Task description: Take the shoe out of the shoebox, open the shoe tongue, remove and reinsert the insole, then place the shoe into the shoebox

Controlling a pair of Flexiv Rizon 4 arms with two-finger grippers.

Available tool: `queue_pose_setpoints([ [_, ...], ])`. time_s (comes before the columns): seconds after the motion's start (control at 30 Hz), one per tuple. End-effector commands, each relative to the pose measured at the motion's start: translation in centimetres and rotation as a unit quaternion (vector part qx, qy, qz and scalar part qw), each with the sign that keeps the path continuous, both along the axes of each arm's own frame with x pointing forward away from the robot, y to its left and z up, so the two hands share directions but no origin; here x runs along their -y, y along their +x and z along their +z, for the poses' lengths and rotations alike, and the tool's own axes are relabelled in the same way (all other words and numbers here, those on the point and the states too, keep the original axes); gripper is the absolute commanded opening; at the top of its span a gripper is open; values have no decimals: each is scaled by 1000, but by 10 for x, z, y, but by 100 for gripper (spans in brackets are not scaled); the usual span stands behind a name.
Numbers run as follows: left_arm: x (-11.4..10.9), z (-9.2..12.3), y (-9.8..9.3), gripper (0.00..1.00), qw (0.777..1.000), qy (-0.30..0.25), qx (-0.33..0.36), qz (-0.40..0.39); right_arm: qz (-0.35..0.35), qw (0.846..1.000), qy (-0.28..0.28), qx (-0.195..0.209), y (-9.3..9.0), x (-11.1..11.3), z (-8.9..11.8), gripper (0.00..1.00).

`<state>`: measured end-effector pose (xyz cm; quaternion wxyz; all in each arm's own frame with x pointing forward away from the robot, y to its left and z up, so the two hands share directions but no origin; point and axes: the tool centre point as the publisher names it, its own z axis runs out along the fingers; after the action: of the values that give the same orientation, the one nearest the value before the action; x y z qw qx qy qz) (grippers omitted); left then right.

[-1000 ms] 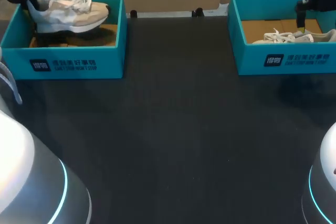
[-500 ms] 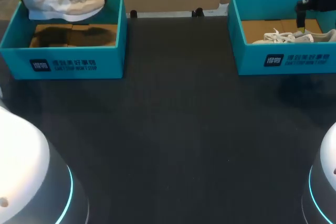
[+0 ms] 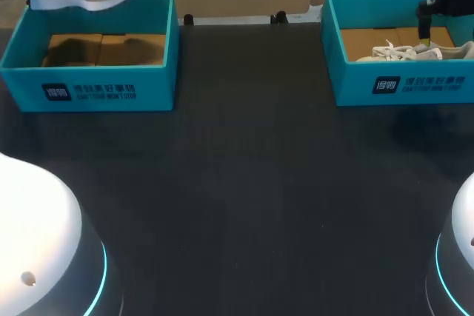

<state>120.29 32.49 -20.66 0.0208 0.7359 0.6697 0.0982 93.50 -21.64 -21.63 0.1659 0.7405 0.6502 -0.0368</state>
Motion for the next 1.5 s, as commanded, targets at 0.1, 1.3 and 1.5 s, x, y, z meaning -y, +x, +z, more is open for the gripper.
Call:
queue_pose_setpoints([
  [0.1, -1, 21, -12, 0, 1000, -11, 27, 4, 0, 1000, 0, 0, 0, 0, 0, 100],
  [1.3, 50, 53, -77, 0, 1000, 16, -2, -11, 0, 1000, 0, 0, 0, 0, 0, 100],
  [1.5, 69, 53, -97, 0, 1000, 15, -20, -7, 0, 1000, 0, 0, 0, 0, 0, 100],
])
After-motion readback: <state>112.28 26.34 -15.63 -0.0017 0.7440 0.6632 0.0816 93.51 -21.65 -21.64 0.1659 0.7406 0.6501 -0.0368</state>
